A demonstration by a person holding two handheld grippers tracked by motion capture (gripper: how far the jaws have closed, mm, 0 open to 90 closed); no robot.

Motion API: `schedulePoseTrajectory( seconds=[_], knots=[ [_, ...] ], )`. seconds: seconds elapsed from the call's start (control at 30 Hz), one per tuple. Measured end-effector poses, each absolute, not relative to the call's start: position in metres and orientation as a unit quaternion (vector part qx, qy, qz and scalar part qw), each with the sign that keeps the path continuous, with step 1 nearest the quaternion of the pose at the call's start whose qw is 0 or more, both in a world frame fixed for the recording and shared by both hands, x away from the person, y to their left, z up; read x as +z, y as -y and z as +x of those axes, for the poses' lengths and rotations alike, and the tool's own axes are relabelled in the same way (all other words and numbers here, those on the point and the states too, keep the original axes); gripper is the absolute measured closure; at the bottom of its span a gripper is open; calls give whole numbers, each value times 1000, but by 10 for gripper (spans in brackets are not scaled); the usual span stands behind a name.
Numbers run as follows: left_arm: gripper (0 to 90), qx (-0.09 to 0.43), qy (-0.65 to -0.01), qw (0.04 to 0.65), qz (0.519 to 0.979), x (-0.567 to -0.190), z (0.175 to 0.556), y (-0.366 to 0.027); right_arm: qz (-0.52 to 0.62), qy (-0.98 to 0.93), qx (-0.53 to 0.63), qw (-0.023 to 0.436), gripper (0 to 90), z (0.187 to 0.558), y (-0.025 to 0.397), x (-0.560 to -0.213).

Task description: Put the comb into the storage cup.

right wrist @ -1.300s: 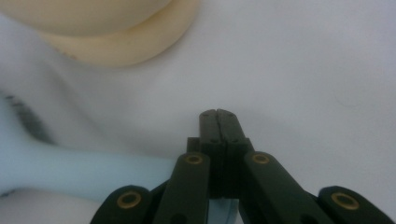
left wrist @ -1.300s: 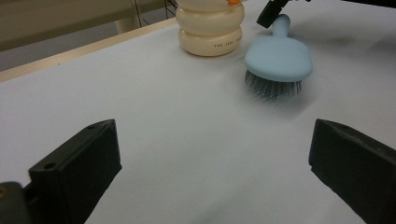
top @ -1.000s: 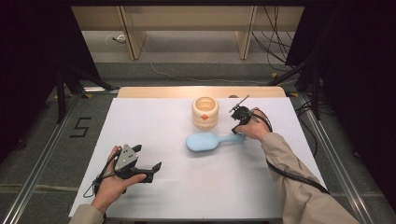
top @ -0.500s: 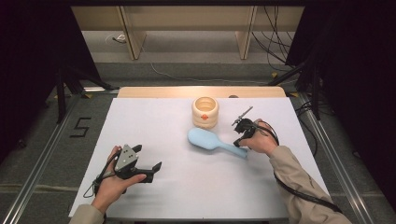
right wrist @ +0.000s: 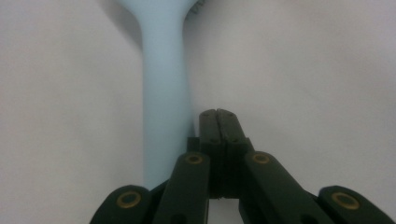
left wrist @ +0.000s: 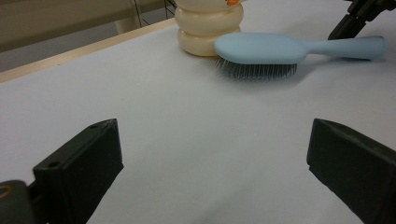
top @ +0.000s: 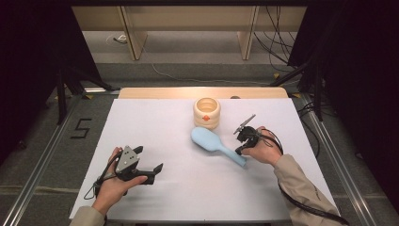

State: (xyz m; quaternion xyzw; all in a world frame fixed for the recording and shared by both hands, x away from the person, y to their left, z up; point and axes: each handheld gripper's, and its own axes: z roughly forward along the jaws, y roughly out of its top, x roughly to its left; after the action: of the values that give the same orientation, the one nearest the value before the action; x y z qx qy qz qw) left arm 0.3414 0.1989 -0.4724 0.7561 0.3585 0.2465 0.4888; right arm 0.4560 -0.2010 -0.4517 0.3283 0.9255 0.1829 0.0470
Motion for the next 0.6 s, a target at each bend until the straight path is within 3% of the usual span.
schedulePoseTrajectory(
  seconds=[0.6],
  knots=[
    [29,246,-357,488,757,-472,341,-199,313,-933,174,37,900,443,187,-449]
  ],
)
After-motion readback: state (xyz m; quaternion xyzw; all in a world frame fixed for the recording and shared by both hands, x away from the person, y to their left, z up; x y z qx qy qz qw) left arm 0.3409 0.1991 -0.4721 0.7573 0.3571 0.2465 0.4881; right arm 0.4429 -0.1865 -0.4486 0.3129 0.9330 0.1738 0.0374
